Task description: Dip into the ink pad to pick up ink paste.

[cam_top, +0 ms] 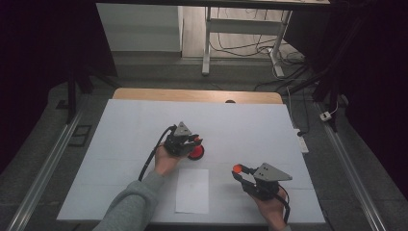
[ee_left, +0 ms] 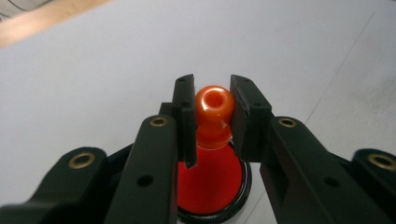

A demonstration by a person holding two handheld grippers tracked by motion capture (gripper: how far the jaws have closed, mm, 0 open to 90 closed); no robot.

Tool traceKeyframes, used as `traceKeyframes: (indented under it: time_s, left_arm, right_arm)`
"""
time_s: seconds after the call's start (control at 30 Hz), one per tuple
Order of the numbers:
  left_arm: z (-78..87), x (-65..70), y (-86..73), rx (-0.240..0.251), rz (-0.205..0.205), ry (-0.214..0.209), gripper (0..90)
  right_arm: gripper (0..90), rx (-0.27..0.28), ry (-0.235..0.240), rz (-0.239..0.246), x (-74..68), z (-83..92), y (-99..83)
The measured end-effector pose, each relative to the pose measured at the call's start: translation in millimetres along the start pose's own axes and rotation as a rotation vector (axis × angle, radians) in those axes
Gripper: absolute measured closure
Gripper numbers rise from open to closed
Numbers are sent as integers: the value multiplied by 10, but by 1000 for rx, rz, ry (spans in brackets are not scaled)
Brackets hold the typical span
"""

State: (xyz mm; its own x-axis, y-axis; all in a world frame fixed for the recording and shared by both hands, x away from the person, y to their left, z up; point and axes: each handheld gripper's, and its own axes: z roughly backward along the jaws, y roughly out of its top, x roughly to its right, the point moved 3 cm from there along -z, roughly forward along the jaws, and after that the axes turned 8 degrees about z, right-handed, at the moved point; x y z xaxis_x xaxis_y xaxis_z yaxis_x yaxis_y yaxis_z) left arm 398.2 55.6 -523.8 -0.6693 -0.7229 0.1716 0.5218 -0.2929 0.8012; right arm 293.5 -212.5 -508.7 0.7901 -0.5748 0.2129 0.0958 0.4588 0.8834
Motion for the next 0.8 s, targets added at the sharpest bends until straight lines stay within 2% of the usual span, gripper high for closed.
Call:
traceKeyframes:
  time_s: [0.4, 0.5, 0.6, 0.8]
  left_arm:
    - [-108, -50, -169, -44, 14, 0, 732]
    - [-115, -71, -197, -30, 35, -14, 732]
    - [-111, -80, -221, -16, 27, -22, 732]
    - [-110, -81, -230, -10, 41, -23, 733]
  right_arm:
    - [647, -5, 2, 3, -1, -12, -7]
    - [647, -8, 3, -1, 0, -11, -10]
    - [647, -9, 3, -1, 4, -13, -13]
    - [647, -10, 3, 2, -2, -15, -10]
